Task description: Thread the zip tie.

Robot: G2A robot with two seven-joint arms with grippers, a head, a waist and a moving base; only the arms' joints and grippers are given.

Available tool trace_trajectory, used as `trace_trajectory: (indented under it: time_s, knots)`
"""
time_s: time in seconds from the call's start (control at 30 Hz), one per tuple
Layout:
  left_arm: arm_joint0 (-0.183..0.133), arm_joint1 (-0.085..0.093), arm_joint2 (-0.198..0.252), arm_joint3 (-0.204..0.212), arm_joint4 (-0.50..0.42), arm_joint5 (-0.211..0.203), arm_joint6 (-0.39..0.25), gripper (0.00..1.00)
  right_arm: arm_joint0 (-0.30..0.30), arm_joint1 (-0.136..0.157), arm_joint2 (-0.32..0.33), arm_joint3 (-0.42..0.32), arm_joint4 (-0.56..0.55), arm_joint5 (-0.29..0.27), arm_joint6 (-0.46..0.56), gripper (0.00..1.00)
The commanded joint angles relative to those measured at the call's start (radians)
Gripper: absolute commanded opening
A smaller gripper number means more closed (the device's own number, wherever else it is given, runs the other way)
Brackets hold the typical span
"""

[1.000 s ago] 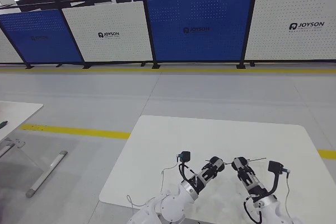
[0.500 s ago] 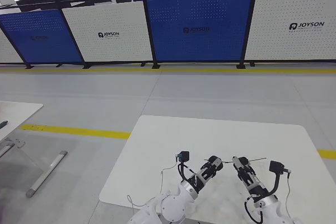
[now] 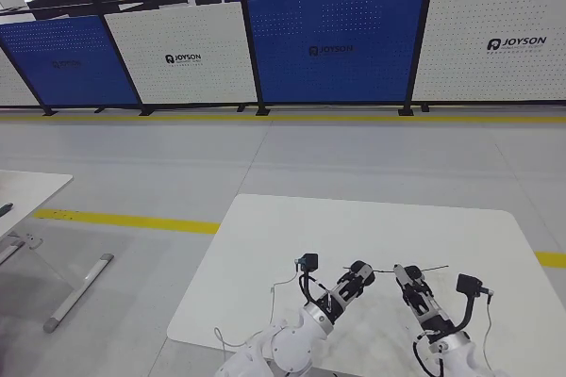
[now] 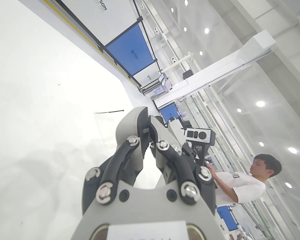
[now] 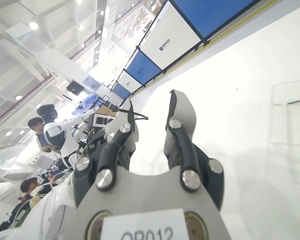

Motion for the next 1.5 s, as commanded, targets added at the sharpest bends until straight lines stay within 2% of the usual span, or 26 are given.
trace_trajectory:
  time_s: [0.0,0.13,0.27,0.47,0.57,0.7,1.03,1.1,1.17,1.47]
  knots:
    - [-0.001,-0.001,0.001,0.000,0.000,0.004,0.000,0.00,-0.003,0.000,0.002,0.000,-0.005,-0.003,-0.003,0.28]
    - [-0.003,-0.003,0.003,0.000,0.001,0.009,0.001,0.00,-0.008,0.000,0.006,-0.001,-0.014,-0.008,-0.008,0.21]
    - [-0.003,-0.005,0.004,-0.003,0.006,0.012,0.000,0.00,-0.011,0.000,0.011,-0.005,-0.017,-0.011,-0.010,0.00]
    - [0.000,-0.005,0.001,-0.010,0.014,0.010,-0.005,0.00,-0.013,-0.001,0.014,-0.011,-0.020,-0.012,-0.008,0.00]
    - [0.001,-0.003,0.003,-0.017,0.043,-0.004,-0.019,0.00,-0.011,0.000,0.017,-0.014,-0.008,-0.014,0.023,0.00]
    - [0.010,0.000,0.000,-0.034,0.066,-0.003,-0.024,0.00,-0.006,0.002,0.027,-0.019,0.006,-0.009,0.063,0.00]
    - [0.020,0.004,-0.013,-0.057,0.112,0.055,-0.028,0.00,-0.001,0.003,0.035,-0.023,0.016,-0.007,0.085,0.00]
    - [0.020,0.004,-0.013,-0.060,0.120,0.065,-0.034,0.07,-0.001,0.003,0.035,-0.023,0.014,-0.007,0.086,0.00]
    - [0.020,0.004,-0.013,-0.061,0.121,0.073,-0.031,0.20,0.000,0.003,0.036,-0.023,0.013,-0.007,0.086,0.00]
    - [0.011,0.000,-0.002,-0.053,0.141,0.091,-0.033,0.13,0.000,0.002,0.032,-0.021,-0.006,-0.008,0.078,0.00]
